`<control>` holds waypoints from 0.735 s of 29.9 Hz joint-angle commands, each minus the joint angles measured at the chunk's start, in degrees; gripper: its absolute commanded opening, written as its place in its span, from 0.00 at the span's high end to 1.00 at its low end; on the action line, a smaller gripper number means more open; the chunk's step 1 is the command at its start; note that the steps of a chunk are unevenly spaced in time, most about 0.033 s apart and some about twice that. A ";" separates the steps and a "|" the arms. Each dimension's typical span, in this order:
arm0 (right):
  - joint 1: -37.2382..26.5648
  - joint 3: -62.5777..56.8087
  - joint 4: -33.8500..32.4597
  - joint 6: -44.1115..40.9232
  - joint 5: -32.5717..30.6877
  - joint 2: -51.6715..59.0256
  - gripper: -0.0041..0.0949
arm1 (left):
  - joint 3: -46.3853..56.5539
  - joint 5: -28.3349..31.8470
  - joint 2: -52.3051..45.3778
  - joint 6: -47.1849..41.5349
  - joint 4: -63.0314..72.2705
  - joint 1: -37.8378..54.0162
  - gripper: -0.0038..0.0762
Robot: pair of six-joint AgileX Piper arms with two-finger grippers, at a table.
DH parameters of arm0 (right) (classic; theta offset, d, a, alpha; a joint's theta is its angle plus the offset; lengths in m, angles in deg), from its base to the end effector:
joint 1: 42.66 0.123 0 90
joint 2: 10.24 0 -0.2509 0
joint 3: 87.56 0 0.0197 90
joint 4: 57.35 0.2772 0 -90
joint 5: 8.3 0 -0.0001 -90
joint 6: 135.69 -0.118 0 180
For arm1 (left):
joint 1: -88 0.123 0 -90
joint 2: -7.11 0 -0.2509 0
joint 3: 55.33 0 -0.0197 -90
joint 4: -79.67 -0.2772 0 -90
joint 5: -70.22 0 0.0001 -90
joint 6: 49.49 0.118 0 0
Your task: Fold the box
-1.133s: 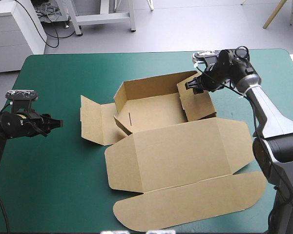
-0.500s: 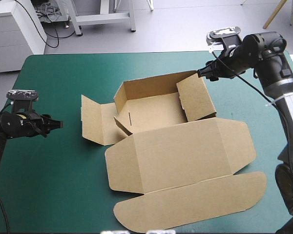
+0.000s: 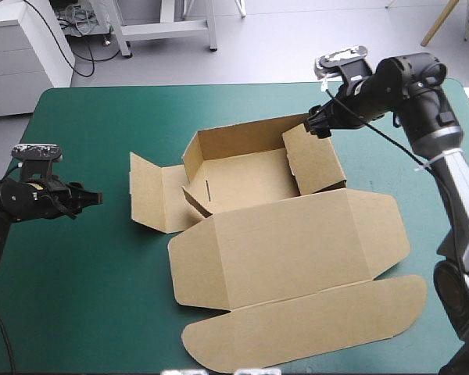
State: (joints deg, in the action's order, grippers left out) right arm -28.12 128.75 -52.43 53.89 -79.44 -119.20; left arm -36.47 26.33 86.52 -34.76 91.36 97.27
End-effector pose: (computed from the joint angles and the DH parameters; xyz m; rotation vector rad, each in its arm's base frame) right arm 0.3942 0.1121 0.3669 -0.5230 2.4552 0.1489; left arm 0.3023 0.0325 0.2577 -0.0043 2.4591 -0.0562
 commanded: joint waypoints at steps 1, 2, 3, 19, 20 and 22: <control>1.15 1.26 -2.15 0.87 2.17 -2.06 0.13 | -1.44 2.70 -1.76 0.49 1.72 0.01 0.53; 1.15 1.26 -4.07 0.87 2.17 -2.94 0.13 | -1.44 2.59 -1.76 0.49 1.72 0.01 0.53; 1.15 1.26 -5.73 0.57 2.17 -4.01 0.13 | -1.44 2.58 -1.76 0.49 1.72 0.01 0.53; -0.60 1.26 -3.85 -1.90 2.81 -17.17 0.26 | -1.44 2.13 -1.76 0.49 1.85 0.01 0.54; -0.60 1.26 -3.99 -2.39 2.81 -17.42 0.29 | -1.44 2.13 -1.76 0.49 1.85 0.01 0.54; -0.60 1.26 -4.13 -2.42 3.62 -17.80 0.42 | -1.44 2.01 -1.76 0.49 1.85 0.01 0.54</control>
State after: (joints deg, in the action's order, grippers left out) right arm -28.35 128.45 -55.85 51.94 -77.33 -140.10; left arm -36.47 26.34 86.52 -34.35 91.99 97.27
